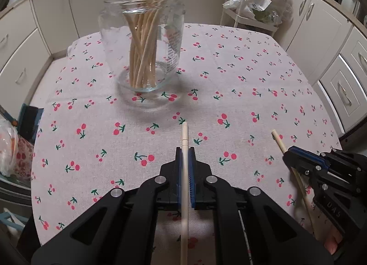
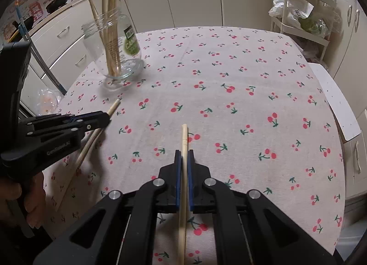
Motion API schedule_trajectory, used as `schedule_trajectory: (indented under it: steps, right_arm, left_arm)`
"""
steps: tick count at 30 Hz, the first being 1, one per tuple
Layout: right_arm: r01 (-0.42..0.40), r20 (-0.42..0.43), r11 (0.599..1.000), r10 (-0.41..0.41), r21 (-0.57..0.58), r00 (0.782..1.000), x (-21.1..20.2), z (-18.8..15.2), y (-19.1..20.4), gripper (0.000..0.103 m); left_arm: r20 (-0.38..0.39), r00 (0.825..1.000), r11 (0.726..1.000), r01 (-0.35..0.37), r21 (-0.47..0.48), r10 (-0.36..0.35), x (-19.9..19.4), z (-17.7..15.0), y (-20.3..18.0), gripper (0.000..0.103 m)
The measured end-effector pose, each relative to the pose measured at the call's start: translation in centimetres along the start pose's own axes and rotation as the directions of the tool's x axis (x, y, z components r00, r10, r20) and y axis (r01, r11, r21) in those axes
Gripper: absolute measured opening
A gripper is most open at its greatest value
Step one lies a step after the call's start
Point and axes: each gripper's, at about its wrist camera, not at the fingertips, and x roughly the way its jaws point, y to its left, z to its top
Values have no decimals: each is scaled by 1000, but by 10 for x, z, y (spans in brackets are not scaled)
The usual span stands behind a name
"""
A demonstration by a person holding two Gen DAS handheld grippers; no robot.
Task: Organize utensils
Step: 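Close the right gripper on the other chopstick while the left gripper holds its own, then lift both chopsticks upright and carry them over the glass jar mouth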
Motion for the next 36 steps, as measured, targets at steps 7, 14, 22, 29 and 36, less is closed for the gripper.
schedule_trajectory:
  steps: [7,14,22,29,36]
  right_arm:
    - [39,14,997,-38,-68,999,1,-2,11,6]
    - [-107,54,989,102,100,993,0,0,-15,6]
    - [-199,108,962,181,185,978,-3,1,-26,6]
    - [-260,208,944,218,204,953,-12,-2,-25,6]
    - [-294,264,931,234,216,936,-16,-1,-28,6]
  left_arm:
    - [19,1000,1000,18,-18,-18,-3,-2,7,5]
    - [113,992,996,66,-56,-59,-32,2,21,5]
    - [375,923,988,131,-87,-89,-99,19,39,5]
    - [568,823,989,110,-100,-34,-150,50,45,5]
    - [657,754,984,115,-134,2,-170,93,54,5]
